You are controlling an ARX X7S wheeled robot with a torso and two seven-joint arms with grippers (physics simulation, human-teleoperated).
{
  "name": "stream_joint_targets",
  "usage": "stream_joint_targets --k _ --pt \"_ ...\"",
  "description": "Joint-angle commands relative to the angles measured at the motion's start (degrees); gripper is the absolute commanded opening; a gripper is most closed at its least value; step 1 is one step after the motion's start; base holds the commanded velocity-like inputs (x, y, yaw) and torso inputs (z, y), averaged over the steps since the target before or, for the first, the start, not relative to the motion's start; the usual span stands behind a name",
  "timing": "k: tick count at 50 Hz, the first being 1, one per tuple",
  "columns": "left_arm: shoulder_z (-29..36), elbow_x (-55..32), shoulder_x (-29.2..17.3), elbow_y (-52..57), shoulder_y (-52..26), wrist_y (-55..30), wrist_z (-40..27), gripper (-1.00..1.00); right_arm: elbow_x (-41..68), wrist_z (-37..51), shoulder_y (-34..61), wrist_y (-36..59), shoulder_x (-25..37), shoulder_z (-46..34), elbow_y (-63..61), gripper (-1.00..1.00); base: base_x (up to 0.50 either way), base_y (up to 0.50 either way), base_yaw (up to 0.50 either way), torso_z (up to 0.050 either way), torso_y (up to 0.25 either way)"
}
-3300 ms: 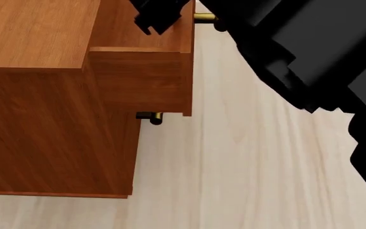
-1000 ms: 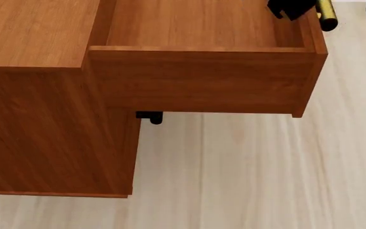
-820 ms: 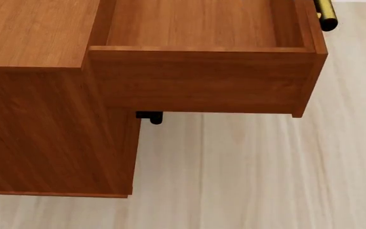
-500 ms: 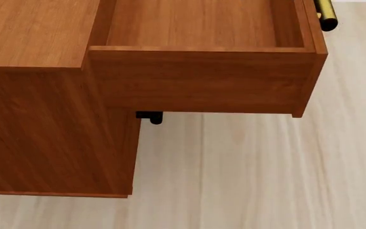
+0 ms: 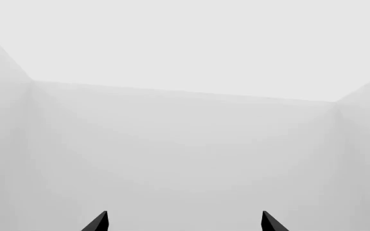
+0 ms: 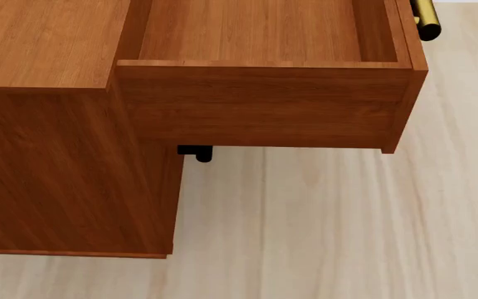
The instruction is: Close the bottom drawer of the cabinet and open the top drawer.
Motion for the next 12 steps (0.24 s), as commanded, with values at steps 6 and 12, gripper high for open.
stream_joint_targets --k 6,12 --pt "0.7 1.0 0.1 -0.1 1.2 0.9 0.4 1.0 16.5 14.7 -8.2 -0.4 12.0 13.0 -9.9 1.0 0.0 0.0 0.0 0.0 0.0" --pt "0.7 0.9 0.0 -0.2 1.2 1.1 0.5 1.0 21.7 19.0 -10.7 -2.3 16.6 16.2 -13.0 1.0 0.0 0.0 0.0 0.0 0.0"
